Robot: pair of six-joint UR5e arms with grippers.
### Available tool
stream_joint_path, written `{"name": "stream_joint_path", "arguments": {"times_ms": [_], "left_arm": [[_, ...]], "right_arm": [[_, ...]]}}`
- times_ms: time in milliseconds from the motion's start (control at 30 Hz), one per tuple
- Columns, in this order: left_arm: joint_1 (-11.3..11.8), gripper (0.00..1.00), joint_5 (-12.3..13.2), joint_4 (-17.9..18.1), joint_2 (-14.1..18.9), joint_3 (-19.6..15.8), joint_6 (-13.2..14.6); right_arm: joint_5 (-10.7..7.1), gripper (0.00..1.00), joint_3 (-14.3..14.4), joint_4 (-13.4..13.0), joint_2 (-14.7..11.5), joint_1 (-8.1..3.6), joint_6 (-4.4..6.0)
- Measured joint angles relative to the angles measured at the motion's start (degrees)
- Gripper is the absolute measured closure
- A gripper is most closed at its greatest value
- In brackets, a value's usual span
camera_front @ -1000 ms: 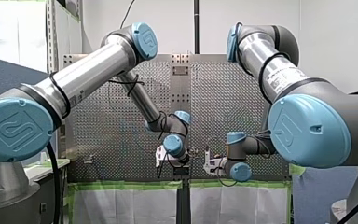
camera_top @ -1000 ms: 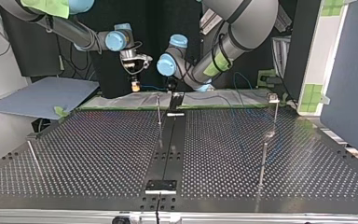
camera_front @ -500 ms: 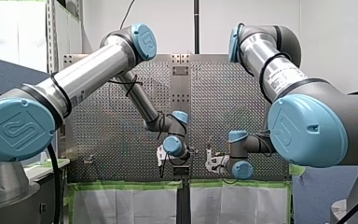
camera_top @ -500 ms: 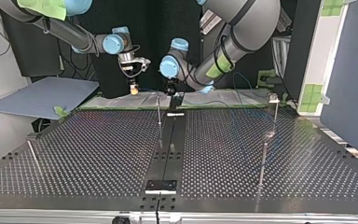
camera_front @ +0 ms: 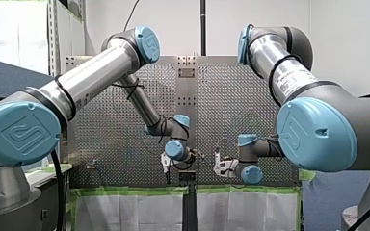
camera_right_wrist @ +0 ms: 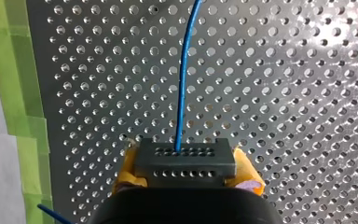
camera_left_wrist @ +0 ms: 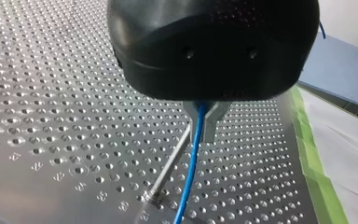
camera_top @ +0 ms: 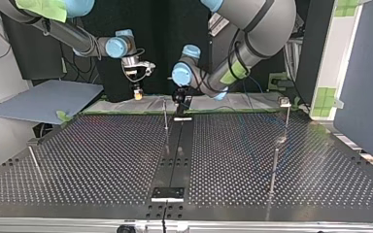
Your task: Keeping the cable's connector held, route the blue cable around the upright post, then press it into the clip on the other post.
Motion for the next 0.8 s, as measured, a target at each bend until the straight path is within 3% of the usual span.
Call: {"name": "stream_joint_path", "arguments": {"times_ms": [233, 800], "left_arm": [[0.7, 0.99, 1.2, 0.3, -1.9, 0.0, -0.9], [3.2, 0.99, 2.2, 0.9, -2.1, 0.0, -0.8]], "right_arm": [[-0.17, 1.0, -0.1, -0.1, 0.1, -0.22, 0.16], [-0.69, 1.0, -1.1, -0.5, 1.1, -0.67, 0.18]]}}
